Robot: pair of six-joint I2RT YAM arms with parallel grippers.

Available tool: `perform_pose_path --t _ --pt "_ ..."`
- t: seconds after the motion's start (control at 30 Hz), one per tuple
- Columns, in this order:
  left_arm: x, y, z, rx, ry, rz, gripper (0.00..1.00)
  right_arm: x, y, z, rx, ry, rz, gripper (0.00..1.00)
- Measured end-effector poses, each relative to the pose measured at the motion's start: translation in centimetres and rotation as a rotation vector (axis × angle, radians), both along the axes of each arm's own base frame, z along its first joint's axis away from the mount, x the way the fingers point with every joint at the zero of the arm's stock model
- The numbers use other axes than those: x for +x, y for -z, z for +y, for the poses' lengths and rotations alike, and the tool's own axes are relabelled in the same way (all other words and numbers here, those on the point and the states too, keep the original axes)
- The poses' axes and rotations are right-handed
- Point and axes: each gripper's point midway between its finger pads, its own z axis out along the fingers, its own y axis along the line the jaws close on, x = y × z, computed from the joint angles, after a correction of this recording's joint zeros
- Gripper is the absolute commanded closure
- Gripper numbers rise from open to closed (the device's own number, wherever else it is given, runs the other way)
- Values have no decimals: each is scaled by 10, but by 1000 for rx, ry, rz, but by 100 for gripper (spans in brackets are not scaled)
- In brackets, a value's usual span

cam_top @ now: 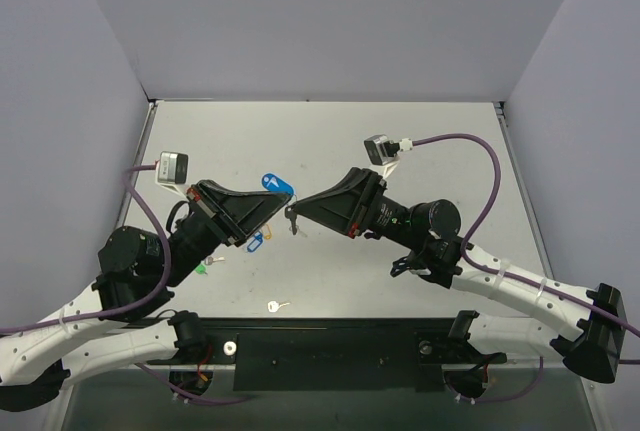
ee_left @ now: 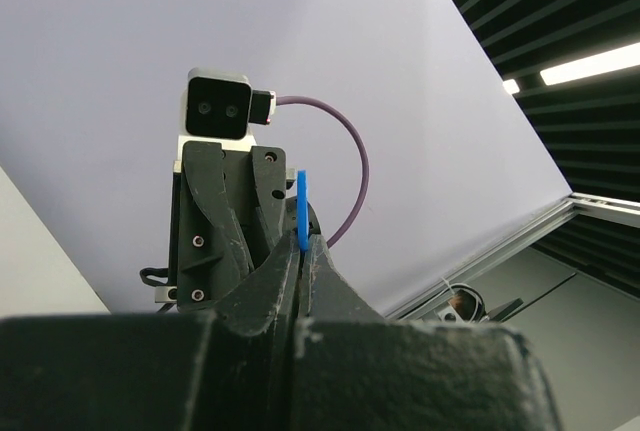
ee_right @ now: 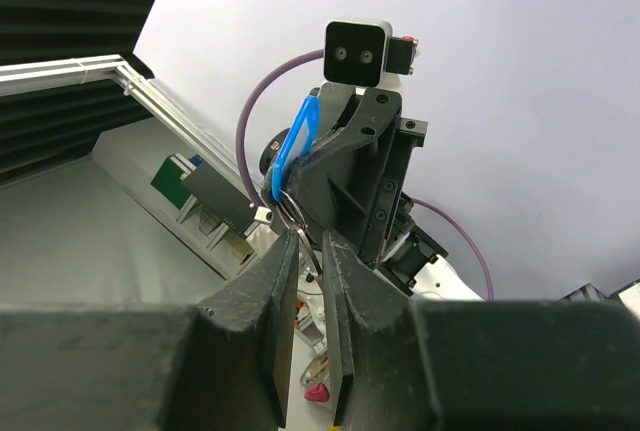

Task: Remove the keys from the keyring

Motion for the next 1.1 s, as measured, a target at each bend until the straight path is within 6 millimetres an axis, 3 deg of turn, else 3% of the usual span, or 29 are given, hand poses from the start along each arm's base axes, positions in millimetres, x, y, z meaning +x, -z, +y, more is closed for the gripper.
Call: perform_pose_path --t 0.3,1.1 --pt "1 2 1 -1 -6 3 100 0 0 0 -1 0 -1 80" --pt "3 6 2 2 -18 10 100 2 1 4 -3 -3 2 87"
